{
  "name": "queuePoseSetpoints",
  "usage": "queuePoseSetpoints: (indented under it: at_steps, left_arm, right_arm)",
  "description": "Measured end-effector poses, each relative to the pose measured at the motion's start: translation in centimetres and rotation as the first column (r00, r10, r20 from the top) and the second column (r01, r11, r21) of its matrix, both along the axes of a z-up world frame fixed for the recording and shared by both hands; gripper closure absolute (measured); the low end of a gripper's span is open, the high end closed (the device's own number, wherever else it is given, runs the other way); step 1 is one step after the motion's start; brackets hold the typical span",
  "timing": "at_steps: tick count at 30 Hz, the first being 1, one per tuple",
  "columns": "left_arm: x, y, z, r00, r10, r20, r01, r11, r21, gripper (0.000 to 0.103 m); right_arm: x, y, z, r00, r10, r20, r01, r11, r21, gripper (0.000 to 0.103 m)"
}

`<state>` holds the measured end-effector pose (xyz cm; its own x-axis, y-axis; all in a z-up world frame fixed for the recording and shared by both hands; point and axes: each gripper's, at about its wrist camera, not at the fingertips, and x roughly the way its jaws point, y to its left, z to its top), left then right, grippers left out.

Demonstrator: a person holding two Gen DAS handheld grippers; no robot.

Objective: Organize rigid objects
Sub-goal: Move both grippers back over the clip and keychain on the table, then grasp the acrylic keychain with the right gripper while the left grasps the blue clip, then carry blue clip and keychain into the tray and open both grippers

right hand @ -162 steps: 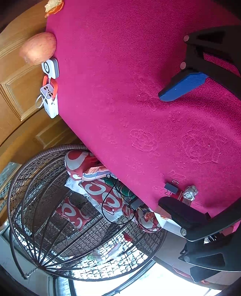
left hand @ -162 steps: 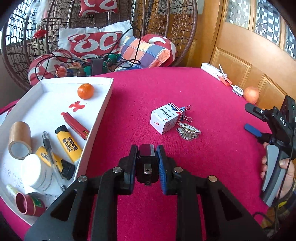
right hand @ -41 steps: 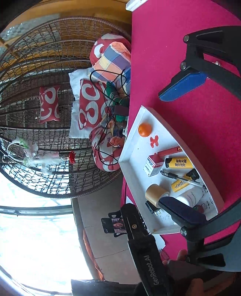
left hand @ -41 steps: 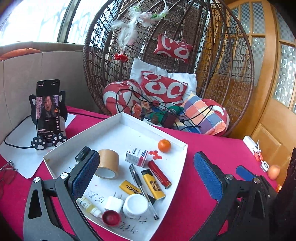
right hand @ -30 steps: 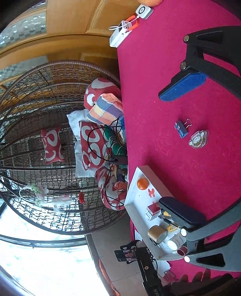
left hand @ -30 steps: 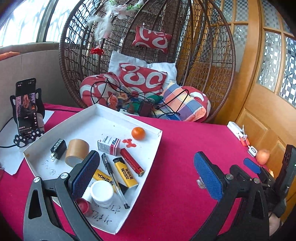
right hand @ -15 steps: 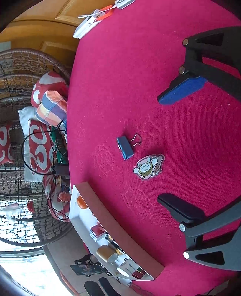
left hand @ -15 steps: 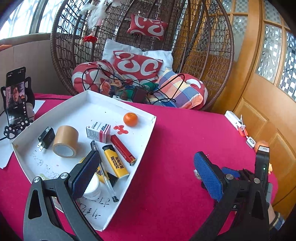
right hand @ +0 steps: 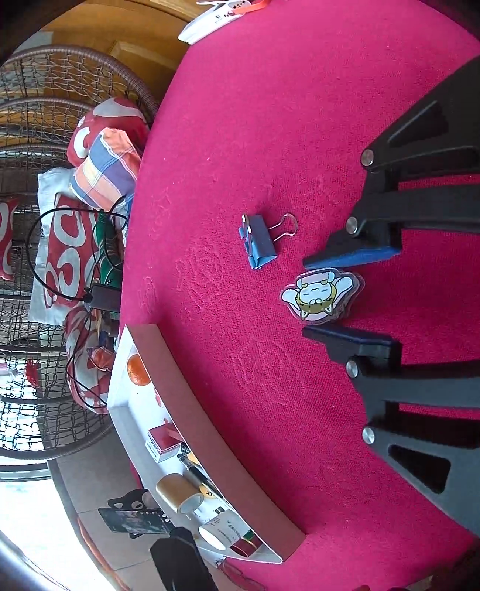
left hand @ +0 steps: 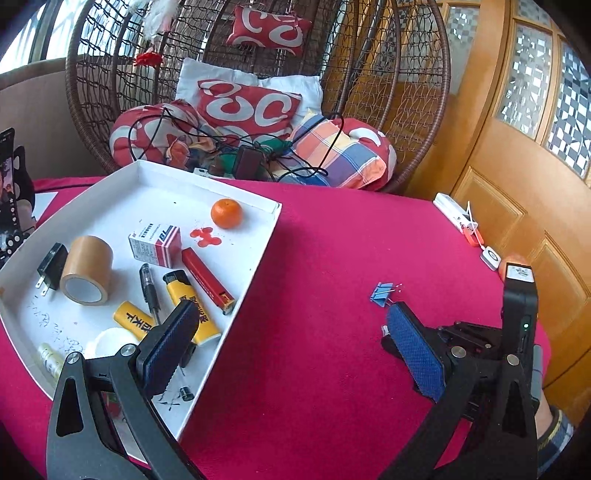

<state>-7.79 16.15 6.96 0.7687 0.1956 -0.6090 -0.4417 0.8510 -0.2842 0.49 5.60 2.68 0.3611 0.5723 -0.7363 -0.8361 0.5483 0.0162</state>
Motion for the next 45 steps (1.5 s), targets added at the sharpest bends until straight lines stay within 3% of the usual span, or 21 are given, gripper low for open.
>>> queuePoseSetpoints:
  at_steps: [3, 6, 9, 12, 16, 18, 20, 21, 23, 24, 34, 45]
  left_arm:
    - [1.8, -0.5, -1.0, 0.998, -0.056, -0.025, 0.055, 0.998, -0.03, 0.0]
    - [4.4, -1.7, -2.1, 0.991, -0.112, -0.068, 0.111, 0.994, -0.015, 0.0]
    - [7.8, -3.5, -3.4, 0.968, -0.21, -0.137, 0.214, 0.977, 0.014, 0.0]
    - [11.0, -5.5, -4.4, 0.941, -0.282, -0.186, 0.296, 0.954, 0.053, 0.0]
    - [14.2, -6.7, -4.9, 0.934, -0.299, -0.197, 0.319, 0.944, 0.079, 0.002]
    - [15.6, -6.9, -5.1, 0.932, -0.299, -0.206, 0.319, 0.945, 0.072, 0.015]
    - [16.9, -6.8, -5.8, 0.925, -0.296, -0.238, 0.318, 0.946, 0.062, 0.042]
    - [17.3, -6.7, -6.1, 0.924, -0.284, -0.257, 0.311, 0.948, 0.067, 0.048]
    - [17.0, -6.8, -6.1, 0.925, -0.3, -0.232, 0.326, 0.941, 0.084, 0.078]
    - [16.8, -6.5, -6.1, 0.926, -0.304, -0.225, 0.327, 0.943, 0.071, 0.082]
    - [12.1, -5.9, -4.9, 0.946, -0.299, -0.127, 0.303, 0.953, 0.011, 0.084]
    - [7.0, -6.2, -0.3, 0.961, -0.278, 0.012, 0.277, 0.96, 0.05, 0.084]
  right_arm:
    - [0.3, -2.8, 0.4, 0.999, -0.054, -0.001, 0.054, 0.998, 0.027, 0.074]
    - [1.9, -6.5, 0.5, 0.987, -0.163, -0.01, 0.164, 0.986, 0.034, 0.074]
    - [3.4, -9.3, 0.3, 0.969, -0.234, -0.081, 0.24, 0.968, 0.075, 0.074]
    - [3.7, -9.9, 0.2, 0.963, -0.241, -0.124, 0.254, 0.962, 0.105, 0.074]
    - [3.9, -10.1, 0.1, 0.962, -0.227, -0.151, 0.247, 0.961, 0.125, 0.074]
    - [4.0, -10.3, 0.1, 0.96, -0.224, -0.168, 0.248, 0.959, 0.136, 0.074]
    - [4.2, -10.5, 0.0, 0.958, -0.222, -0.18, 0.249, 0.958, 0.144, 0.074]
    - [4.2, -10.6, 0.0, 0.958, -0.221, -0.183, 0.249, 0.957, 0.147, 0.074]
    - [4.2, -10.7, 0.0, 0.957, -0.219, -0.19, 0.249, 0.956, 0.152, 0.074]
    - [4.2, -10.7, 0.0, 0.957, -0.218, -0.194, 0.249, 0.956, 0.156, 0.074]
    - [4.2, -10.6, 0.0, 0.956, -0.213, -0.2, 0.247, 0.956, 0.161, 0.074]
    - [3.1, -10.6, 1.3, 0.967, -0.205, -0.151, 0.234, 0.95, 0.209, 0.074]
